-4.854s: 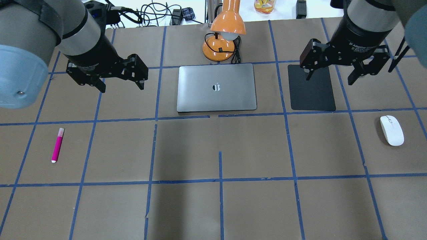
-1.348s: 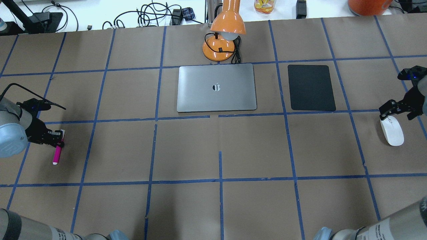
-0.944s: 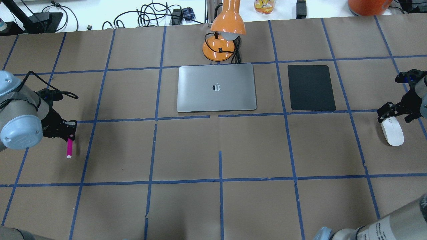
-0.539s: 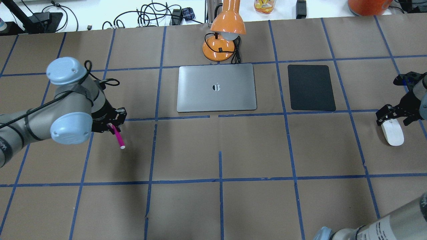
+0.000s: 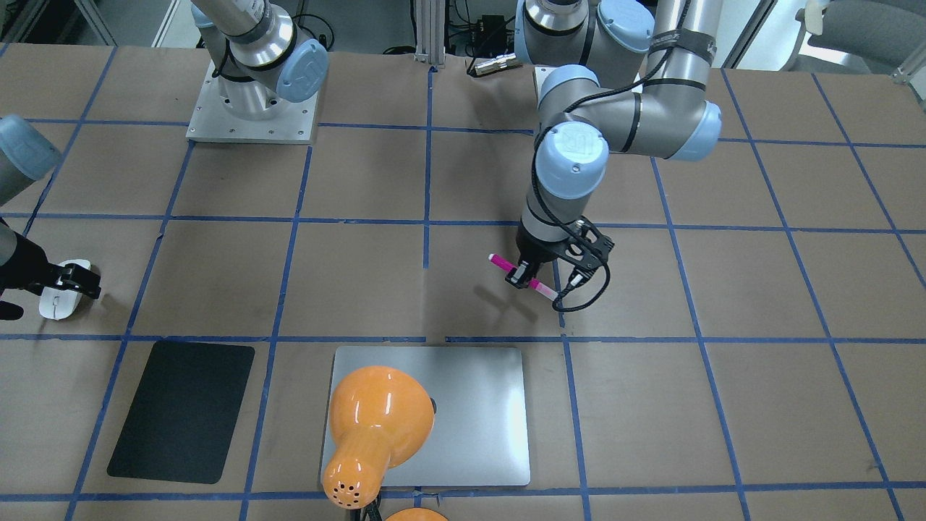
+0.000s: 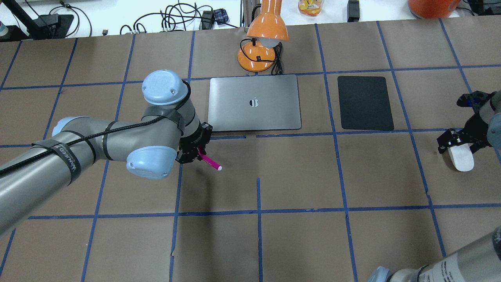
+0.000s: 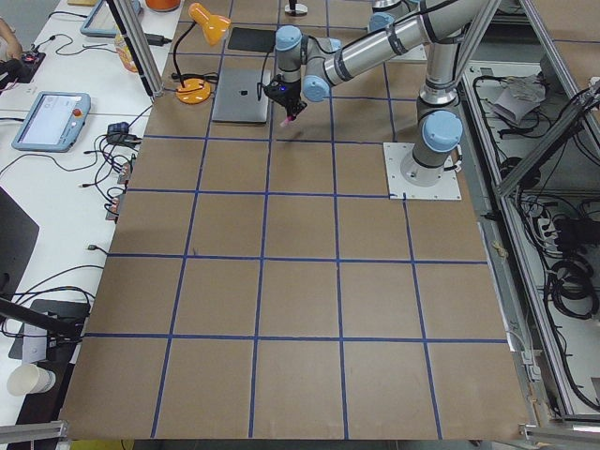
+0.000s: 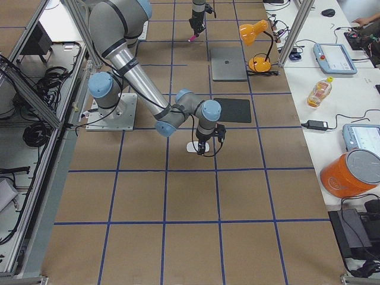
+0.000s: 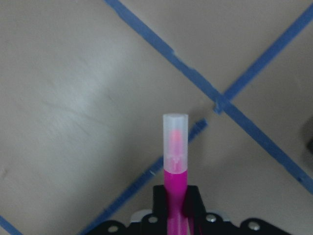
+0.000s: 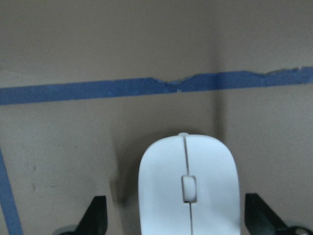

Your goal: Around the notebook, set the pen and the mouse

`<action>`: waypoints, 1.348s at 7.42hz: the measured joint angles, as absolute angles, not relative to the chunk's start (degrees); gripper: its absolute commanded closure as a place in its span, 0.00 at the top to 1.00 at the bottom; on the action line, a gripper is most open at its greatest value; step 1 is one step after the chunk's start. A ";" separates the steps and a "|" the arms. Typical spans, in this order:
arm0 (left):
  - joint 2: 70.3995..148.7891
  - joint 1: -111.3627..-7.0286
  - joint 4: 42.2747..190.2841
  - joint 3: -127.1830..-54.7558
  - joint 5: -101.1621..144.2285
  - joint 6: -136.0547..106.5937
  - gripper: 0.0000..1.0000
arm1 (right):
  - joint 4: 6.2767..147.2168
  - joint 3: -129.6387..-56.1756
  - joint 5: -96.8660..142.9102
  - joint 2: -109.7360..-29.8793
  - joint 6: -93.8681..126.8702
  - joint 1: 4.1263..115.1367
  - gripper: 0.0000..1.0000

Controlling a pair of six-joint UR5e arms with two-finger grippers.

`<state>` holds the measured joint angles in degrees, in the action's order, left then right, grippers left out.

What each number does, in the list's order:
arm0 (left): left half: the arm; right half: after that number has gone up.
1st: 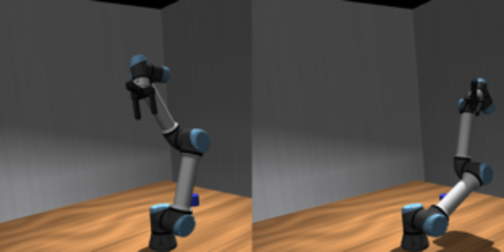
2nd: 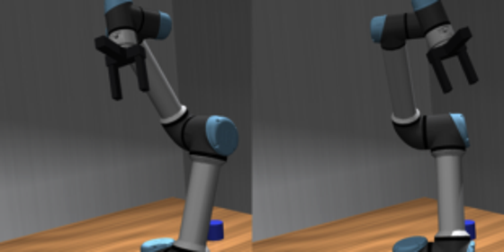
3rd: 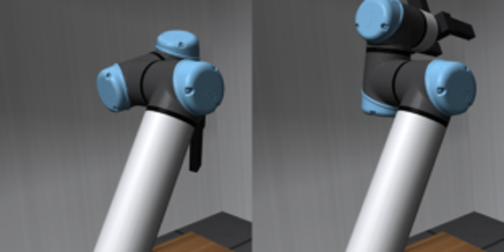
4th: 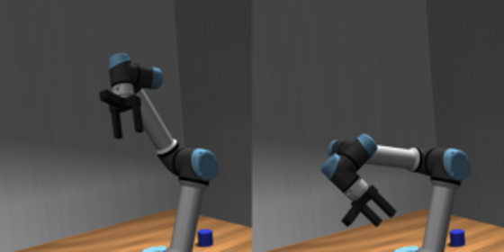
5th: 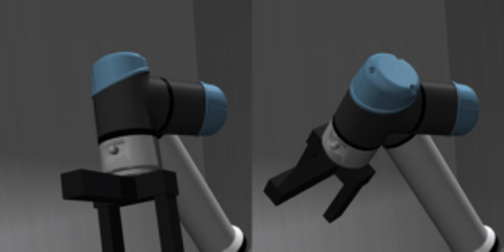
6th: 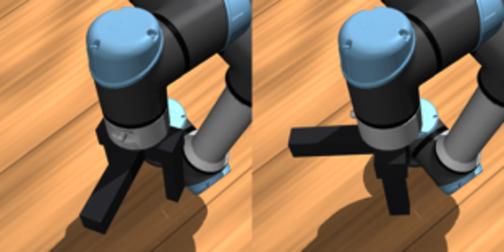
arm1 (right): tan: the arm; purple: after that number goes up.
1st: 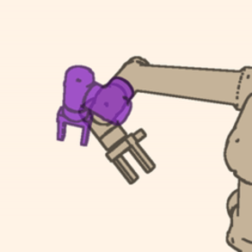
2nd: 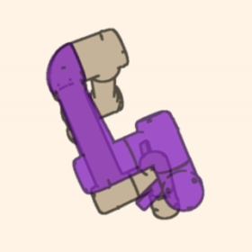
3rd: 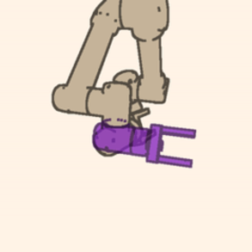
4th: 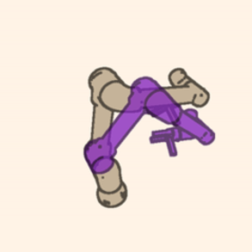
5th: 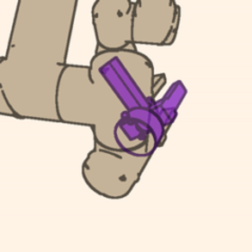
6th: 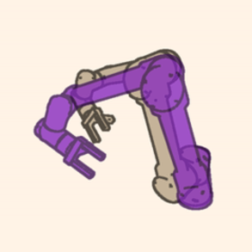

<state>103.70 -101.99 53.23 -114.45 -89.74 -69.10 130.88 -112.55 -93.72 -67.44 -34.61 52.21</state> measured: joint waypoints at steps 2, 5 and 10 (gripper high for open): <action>106.25 -109.46 52.18 -112.19 -89.04 -86.23 0.00 | 130.84 -112.45 -93.70 -67.48 -34.55 52.21 0.96; 110.90 -114.37 49.80 -110.04 -88.95 -98.14 0.00 | 130.54 -112.55 -93.68 -67.50 -34.14 52.21 0.90; 113.82 -114.85 47.59 -109.56 -86.07 -98.94 1.00 | 130.62 -112.40 -93.78 -67.68 -34.10 52.12 0.80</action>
<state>113.82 -114.85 47.59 -109.56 -86.07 -98.94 130.62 -112.40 -93.78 -67.68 -34.10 52.12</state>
